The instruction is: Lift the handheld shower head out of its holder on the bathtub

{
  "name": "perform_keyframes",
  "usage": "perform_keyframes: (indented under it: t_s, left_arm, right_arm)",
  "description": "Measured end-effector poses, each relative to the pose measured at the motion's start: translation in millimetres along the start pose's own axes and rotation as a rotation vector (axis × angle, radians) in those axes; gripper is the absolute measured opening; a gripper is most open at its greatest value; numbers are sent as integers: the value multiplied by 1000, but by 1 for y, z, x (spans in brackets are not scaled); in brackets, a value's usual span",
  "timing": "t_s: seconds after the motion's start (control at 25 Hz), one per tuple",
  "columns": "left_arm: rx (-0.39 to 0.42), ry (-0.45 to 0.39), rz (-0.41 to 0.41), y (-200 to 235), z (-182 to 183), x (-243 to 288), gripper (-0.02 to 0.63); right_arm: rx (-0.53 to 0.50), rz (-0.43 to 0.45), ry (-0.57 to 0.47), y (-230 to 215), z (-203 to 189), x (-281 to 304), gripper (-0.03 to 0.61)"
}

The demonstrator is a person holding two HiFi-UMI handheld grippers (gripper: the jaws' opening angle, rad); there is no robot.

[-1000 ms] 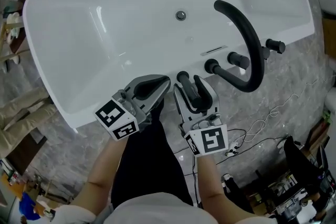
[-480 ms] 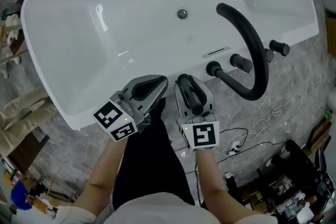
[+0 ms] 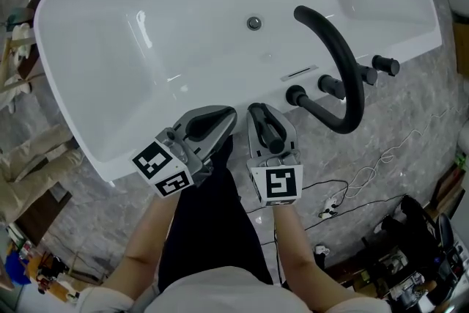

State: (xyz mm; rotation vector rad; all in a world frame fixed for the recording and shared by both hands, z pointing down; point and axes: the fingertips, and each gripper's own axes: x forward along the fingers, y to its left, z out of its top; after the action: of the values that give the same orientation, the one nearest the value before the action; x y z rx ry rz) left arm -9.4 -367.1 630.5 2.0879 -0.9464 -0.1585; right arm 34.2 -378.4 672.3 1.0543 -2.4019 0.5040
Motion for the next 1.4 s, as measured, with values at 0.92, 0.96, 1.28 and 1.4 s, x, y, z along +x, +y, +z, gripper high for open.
perform_keyframes:
  t_s: [0.92,0.96,1.28,1.4]
  left_arm:
    - [54,29,-63,-69,8,-14,20]
    - [61,32,-67,-73,9,-15,20]
    - [136,30,-90,-96,32,-24,20]
    - [160,35,-98,-105,39,-30,20]
  right_arm:
    - [-82,-25,-125,11,68,-68,106]
    - [-82,-26,-133,12,72,-71,106]
    - [-111,-35,-179,18,102,-93,106]
    - [-109,-35,-200,24,112,-102,106]
